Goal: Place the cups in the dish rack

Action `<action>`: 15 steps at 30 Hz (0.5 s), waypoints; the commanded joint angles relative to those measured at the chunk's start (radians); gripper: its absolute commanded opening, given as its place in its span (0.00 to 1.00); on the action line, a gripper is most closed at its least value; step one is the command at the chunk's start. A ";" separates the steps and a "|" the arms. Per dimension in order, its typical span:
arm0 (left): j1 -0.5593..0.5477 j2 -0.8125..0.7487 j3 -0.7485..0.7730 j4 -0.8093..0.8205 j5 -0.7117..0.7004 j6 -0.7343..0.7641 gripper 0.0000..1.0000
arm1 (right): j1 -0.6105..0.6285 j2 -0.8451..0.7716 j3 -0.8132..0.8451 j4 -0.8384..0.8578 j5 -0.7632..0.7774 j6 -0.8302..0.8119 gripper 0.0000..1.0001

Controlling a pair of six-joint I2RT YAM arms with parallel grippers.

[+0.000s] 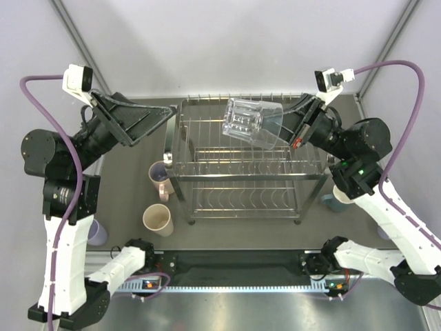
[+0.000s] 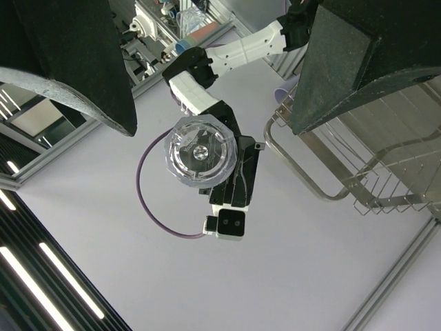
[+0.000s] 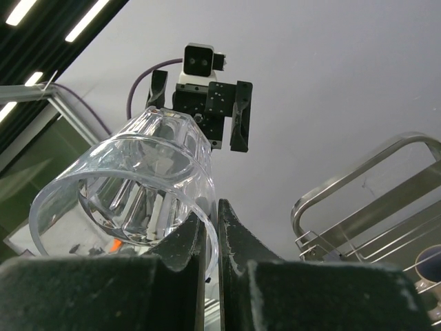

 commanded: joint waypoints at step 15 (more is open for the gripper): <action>-0.040 0.089 0.037 0.097 -0.004 -0.073 0.98 | 0.055 0.051 0.037 0.031 0.106 -0.068 0.00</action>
